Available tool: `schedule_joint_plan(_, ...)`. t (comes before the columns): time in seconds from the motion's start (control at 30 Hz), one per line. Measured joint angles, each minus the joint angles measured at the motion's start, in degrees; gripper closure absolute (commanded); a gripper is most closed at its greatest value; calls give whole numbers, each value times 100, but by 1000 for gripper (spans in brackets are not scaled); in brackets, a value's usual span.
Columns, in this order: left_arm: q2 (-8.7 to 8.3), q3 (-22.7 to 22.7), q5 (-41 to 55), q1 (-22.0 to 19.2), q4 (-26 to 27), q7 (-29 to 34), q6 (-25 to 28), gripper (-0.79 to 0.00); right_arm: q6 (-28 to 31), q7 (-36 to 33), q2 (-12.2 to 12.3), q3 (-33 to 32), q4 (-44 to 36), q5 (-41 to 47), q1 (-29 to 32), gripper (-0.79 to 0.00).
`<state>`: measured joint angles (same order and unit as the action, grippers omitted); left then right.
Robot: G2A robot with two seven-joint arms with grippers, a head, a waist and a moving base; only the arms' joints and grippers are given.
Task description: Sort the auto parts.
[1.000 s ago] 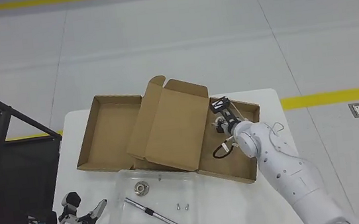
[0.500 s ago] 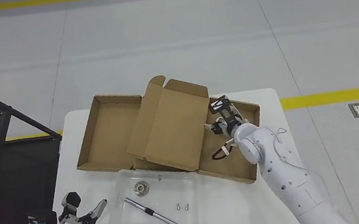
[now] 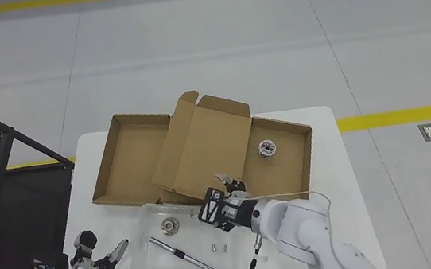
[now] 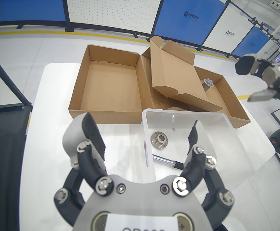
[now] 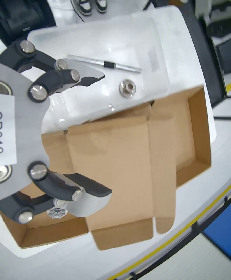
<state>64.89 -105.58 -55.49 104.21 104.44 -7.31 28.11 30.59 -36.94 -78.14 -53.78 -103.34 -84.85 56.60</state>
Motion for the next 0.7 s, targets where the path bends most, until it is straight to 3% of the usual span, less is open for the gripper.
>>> schedule_joint_plan(0.5,0,0,0,0,0,0,0,-785,-76,-227,-15,211,-51,-190,52,-785)
schedule_joint_plan(0.63,0,0,0,0,0,0,0,-785,-122,-291,-24,584,-114,-742,223,-785)
schedule_joint_plan(0.7,0,0,0,0,0,0,0,-785,-250,-421,-44,800,-123,-1035,293,-730)
